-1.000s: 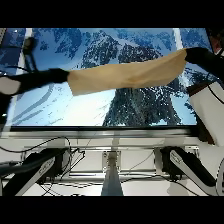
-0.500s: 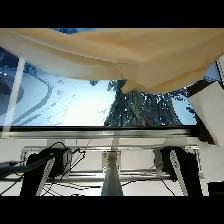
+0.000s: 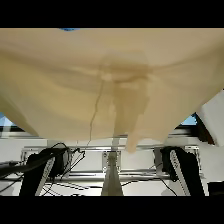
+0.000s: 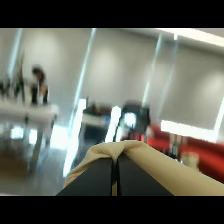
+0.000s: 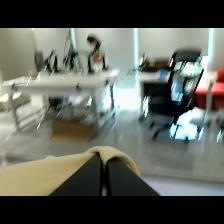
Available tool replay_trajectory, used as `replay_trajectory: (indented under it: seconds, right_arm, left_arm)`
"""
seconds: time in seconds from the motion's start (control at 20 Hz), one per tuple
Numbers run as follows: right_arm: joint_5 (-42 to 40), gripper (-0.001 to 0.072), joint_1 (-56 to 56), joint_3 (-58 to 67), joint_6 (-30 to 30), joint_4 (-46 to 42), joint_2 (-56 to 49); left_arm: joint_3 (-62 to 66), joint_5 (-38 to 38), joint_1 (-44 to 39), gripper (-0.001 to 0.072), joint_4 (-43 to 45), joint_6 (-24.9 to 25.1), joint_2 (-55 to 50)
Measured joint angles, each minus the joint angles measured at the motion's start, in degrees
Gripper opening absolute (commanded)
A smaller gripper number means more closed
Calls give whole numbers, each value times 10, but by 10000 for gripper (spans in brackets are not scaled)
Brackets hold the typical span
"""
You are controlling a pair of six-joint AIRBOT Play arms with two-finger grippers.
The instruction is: Fold the clothes and pants, and hang the long-sleeved shirts on hangers.
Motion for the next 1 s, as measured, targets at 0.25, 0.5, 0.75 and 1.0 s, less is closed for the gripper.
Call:
replay_trajectory:
  seconds: [0.25, 0.5, 0.75, 1.0]
  right_arm:
    - [116, 11, 3, 2, 40, -3, -224]
    - [66, 489, 17, 2, 50, 5, -438]
    - [34, 414, 2, 4, 55, -46, -522]
    - [194, 288, -69, -2, 65, -180, -536]
  left_arm:
    - [0, -124, -2, 11, 2, -1, -246]
    - [2, -146, -7, 333, -64, 0, -480]
    - [2, -163, -4, 696, -128, 44, -547]
    - [2, -257, 32, 687, -75, 94, -483]
